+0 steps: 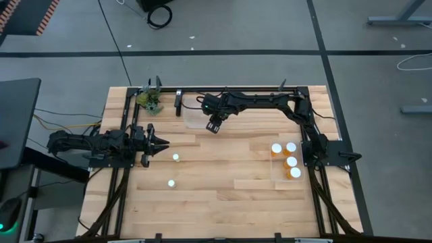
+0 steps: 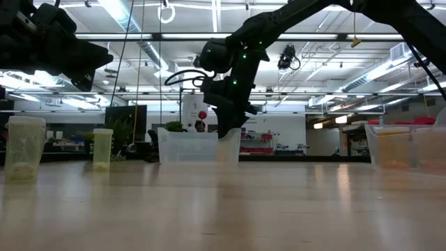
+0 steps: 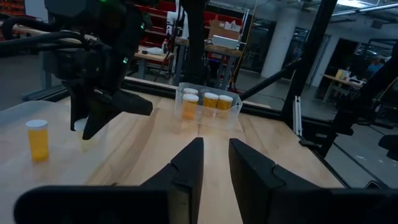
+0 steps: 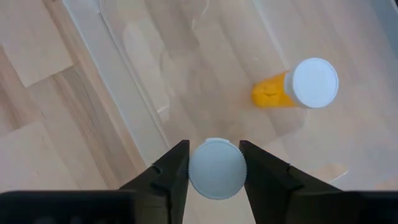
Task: Pick and place medicine bottles into bin by pill shape (circle, oval)
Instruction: Put the small yellow pill bottle into the top transparent bin
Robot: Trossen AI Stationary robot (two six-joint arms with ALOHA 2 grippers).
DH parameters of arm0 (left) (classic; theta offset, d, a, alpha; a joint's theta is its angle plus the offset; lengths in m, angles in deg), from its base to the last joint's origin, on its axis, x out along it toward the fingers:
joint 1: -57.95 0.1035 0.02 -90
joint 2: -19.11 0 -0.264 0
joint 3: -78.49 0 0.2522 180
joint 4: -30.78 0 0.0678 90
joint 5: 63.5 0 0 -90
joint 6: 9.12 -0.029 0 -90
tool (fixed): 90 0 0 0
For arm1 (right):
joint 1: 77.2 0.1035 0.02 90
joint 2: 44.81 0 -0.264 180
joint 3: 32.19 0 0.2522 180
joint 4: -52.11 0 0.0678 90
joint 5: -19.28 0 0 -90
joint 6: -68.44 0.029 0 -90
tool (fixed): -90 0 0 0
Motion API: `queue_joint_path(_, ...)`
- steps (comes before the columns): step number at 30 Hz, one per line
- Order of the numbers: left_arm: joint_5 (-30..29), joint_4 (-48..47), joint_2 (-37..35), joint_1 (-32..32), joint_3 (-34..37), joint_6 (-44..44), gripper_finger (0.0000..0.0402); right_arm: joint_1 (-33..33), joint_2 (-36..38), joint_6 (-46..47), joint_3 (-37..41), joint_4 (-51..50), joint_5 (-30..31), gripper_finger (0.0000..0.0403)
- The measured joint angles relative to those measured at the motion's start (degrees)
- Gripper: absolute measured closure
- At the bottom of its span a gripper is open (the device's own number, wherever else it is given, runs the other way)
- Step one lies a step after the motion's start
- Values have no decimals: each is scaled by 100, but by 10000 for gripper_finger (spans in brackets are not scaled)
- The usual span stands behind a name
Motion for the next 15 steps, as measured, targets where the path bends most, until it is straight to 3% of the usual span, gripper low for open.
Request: queue_joint_path(15,-2,0,0,2,0,1,321,0,0,-4,0,-2,0,225)
